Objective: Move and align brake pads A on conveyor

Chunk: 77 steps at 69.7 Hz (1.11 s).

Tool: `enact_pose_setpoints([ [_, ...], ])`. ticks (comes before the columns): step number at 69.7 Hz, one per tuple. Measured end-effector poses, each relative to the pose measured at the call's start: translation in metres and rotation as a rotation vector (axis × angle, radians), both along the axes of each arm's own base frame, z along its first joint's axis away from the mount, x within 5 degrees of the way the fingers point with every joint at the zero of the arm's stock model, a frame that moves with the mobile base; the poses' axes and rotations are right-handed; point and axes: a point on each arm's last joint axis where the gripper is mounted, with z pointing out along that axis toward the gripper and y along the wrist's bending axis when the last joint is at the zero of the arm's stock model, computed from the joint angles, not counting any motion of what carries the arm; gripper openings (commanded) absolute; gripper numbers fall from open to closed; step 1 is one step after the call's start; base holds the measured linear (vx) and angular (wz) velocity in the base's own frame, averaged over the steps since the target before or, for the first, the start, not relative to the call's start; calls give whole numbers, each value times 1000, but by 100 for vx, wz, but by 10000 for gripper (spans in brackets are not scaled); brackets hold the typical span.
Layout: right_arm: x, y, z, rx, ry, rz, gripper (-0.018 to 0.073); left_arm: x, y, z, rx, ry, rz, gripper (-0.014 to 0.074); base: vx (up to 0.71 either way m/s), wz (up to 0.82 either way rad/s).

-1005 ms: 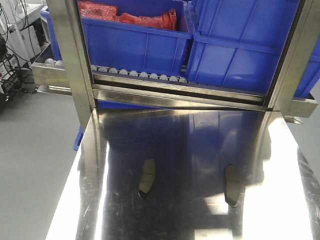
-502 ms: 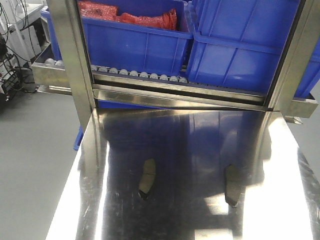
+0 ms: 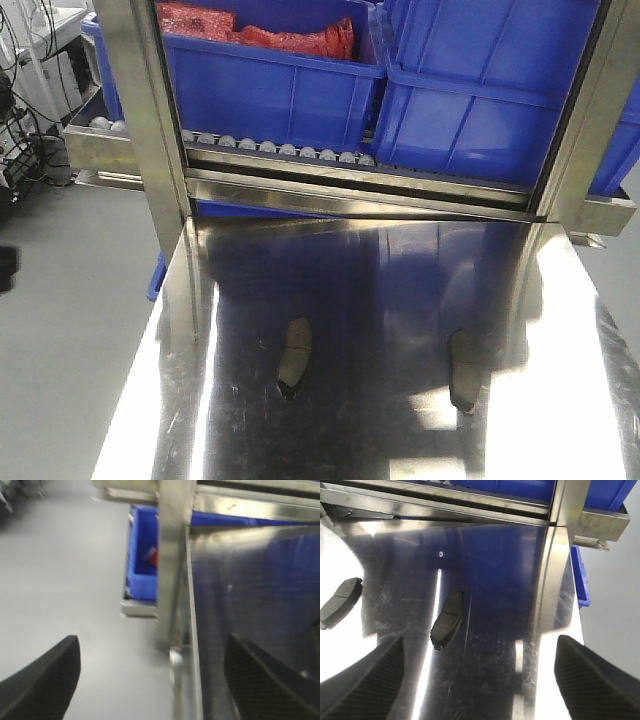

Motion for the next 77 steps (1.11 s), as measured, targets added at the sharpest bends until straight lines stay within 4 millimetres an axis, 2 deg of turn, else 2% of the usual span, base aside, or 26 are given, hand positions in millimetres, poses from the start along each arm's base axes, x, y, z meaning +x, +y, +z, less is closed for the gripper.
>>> enact_pose_setpoints([
  [11,0,0,0,0,0,0,578,60,-25,-17,-63,144,-57,554,0,0],
  [19,0,0,0,0,0,0,578,97,-48,-39,-51,272,-102,554,0,0],
  [34,0,0,0,0,0,0,578,143,-105,-68,-1,452,-212,554,0,0],
  [51,0,0,0,0,0,0,578,165,-162,-83,24,537,-286,554,0,0],
  [64,0,0,0,0,0,0,578,167,-196,-98,63,626,-330,554,0,0],
  [77,0,0,0,0,0,0,578,163,-221,-116,99,712,-349,554,0,0],
])
